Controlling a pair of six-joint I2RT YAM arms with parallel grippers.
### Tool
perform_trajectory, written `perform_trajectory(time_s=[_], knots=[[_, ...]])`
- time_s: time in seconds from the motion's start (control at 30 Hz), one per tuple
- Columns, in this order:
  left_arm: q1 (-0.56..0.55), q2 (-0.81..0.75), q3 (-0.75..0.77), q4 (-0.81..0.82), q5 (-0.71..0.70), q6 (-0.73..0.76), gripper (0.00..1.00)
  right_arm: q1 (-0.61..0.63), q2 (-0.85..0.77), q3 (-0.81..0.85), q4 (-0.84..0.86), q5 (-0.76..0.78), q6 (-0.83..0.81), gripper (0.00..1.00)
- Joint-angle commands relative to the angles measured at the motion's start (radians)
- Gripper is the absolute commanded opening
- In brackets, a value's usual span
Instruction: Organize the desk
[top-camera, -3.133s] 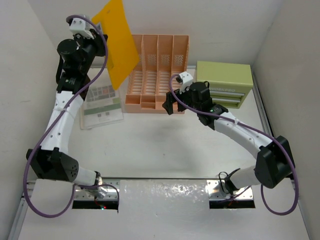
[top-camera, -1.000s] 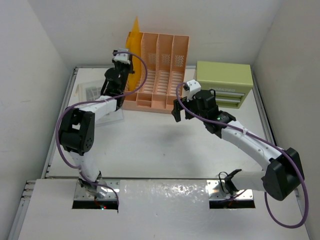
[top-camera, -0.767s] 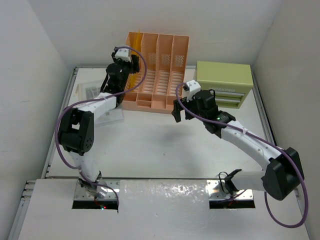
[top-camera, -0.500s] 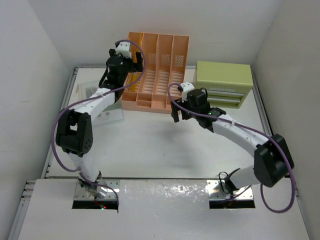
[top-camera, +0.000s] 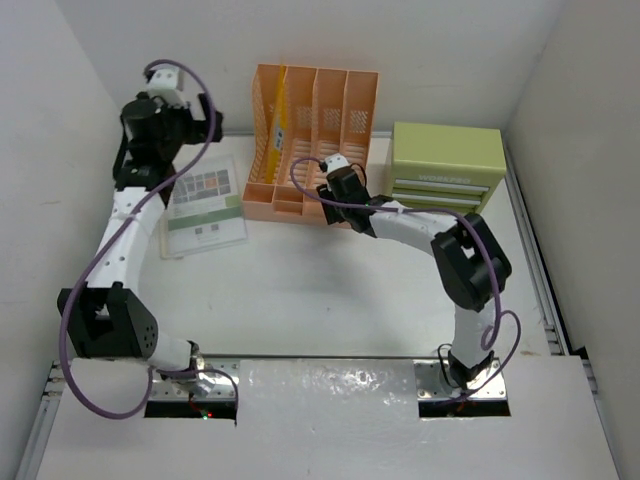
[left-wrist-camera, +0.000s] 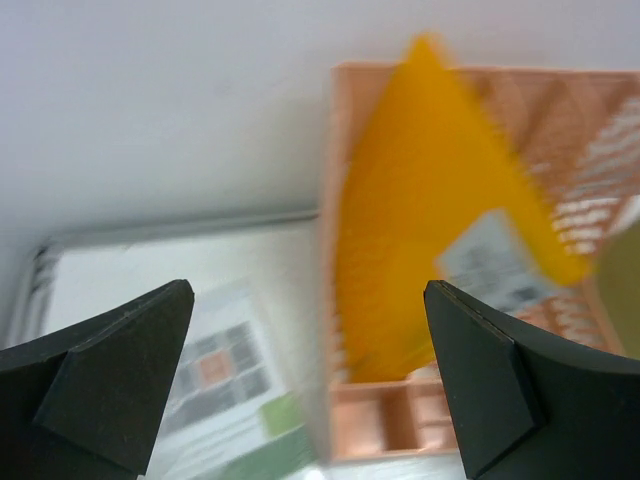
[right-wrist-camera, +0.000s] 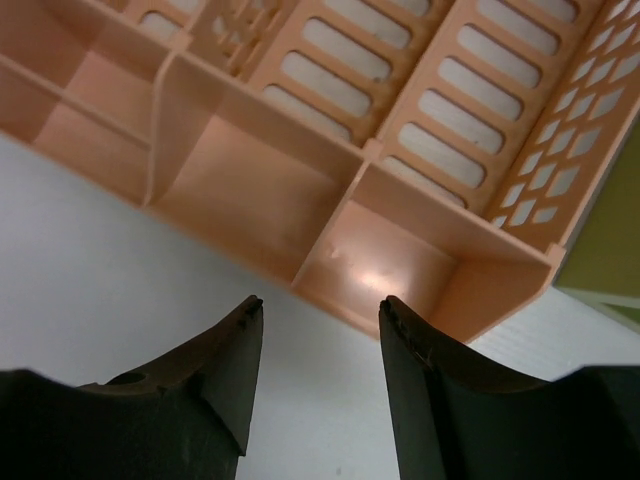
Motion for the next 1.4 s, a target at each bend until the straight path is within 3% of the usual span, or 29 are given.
perform_trajectory(time_s=[0.0,0.17,0.23,0.33,0.5,0.7,1.03,1.27,1.37], knots=[[0.122,-0.017,-0.080,-0.142,0.098,-0.014,1.00,-0.006,0.062,0.087,0.071,0.116,0.021,0.49],[0.348,0.046,-0.142,-0.202,0.208,0.032,1.00,-0.033,0.167,0.159,0.081,0.071,0.015,0.42],[0.415,0.114,-0.142,-0.231,0.219,0.038,1.00,-0.043,0.208,0.192,0.069,0.074,0.013,0.27],[0.455,0.211,-0.136,-0.256,0.205,0.052,1.00,-0.059,0.216,0.173,0.081,0.071,0.021,0.13],[0.467,0.308,-0.142,-0.244,0.133,0.072,1.00,-0.085,0.189,0.100,0.115,0.068,0.027,0.00],[0.513,0.421,-0.134,-0.220,0.116,0.067,1.00,-0.115,0.182,0.087,0.127,-0.039,-0.010,0.00],[0.513,0.639,-0.039,-0.259,0.173,0.107,0.96,-0.114,0.132,0.078,0.101,-0.127,-0.027,0.14],[0.509,0.687,-0.027,-0.311,0.340,0.161,0.71,-0.114,0.083,0.043,0.100,-0.128,-0.036,0.21],[0.509,0.727,0.007,-0.346,0.373,0.172,0.50,-0.112,0.074,0.041,0.098,-0.136,-0.035,0.21]])
